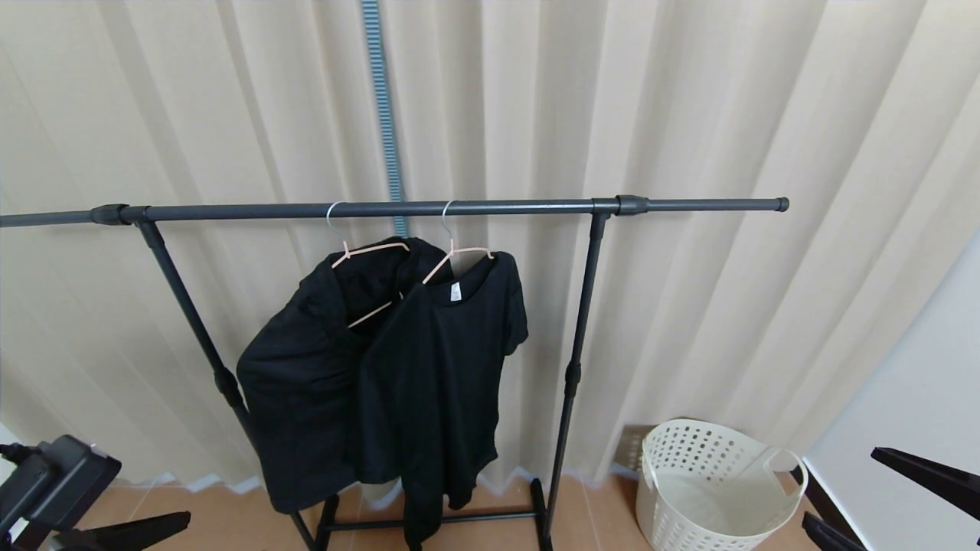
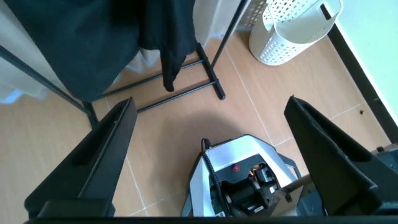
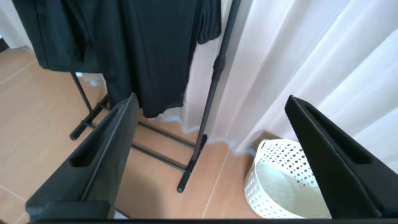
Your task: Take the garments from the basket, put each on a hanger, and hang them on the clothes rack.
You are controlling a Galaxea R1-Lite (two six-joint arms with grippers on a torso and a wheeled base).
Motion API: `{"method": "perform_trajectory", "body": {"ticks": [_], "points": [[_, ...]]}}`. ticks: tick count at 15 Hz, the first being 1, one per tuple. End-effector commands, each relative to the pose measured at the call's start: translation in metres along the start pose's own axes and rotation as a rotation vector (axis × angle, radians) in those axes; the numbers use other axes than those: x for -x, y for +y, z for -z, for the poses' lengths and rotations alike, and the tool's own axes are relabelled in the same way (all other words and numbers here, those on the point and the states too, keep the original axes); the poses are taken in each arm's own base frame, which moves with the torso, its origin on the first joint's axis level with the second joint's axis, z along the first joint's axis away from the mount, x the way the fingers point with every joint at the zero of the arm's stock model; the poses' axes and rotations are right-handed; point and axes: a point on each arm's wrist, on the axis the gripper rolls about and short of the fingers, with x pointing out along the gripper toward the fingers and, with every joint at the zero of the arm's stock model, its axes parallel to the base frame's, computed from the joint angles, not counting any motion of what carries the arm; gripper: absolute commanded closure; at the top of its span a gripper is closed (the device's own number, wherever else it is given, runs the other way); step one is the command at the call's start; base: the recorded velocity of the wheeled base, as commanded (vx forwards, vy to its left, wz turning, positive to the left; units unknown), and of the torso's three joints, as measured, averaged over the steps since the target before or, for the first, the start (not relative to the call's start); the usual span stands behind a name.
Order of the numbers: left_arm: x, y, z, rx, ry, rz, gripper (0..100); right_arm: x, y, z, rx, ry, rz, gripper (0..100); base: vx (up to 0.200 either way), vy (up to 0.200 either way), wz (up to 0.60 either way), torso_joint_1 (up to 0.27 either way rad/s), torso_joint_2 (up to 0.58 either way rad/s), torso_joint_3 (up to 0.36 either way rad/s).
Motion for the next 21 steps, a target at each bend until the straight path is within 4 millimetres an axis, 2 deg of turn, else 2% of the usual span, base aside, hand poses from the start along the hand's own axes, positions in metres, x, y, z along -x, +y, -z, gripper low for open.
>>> {"method": "perform_trajectory", "body": {"ticks": [1,3,6,7,12,16,21], "points": [[0.007,-0.001,0.008,-0.003,-0.029,0.000,0,0.007,0.000,0.004,-0.001,-0.025,0.002,0,0.000,0.000,0.00,0.000,0.00,0.000],[0.015,-0.001,0.037,-0.003,-0.039,0.002,0,0.016,0.000,0.010,-0.003,-0.064,0.004,0,0.000,0.000,0.00,0.000,0.00,0.000],[0.021,-0.001,0.052,-0.006,-0.066,0.004,0,0.023,-0.001,0.016,-0.005,-0.055,0.005,0,0.000,0.000,0.00,0.000,0.00,0.000],[0.024,-0.002,0.064,-0.010,-0.089,0.008,0,0.030,-0.001,0.021,-0.004,-0.046,0.004,0,0.000,0.000,0.00,0.000,0.00,0.000],[0.035,-0.003,0.076,-0.020,-0.161,0.004,0,0.048,-0.001,0.039,-0.004,-0.037,0.007,0,0.000,0.000,0.00,0.000,0.00,0.000],[0.041,-0.002,0.080,-0.024,-0.225,-0.053,0,0.060,-0.001,0.051,-0.018,-0.060,0.095,0,0.000,0.000,0.00,0.000,0.00,0.000],[0.056,-0.001,0.092,-0.115,-0.337,-0.262,0,0.069,0.000,0.056,-0.038,-0.121,0.253,0,0.000,0.000,0.00,0.000,0.00,0.000]]}}
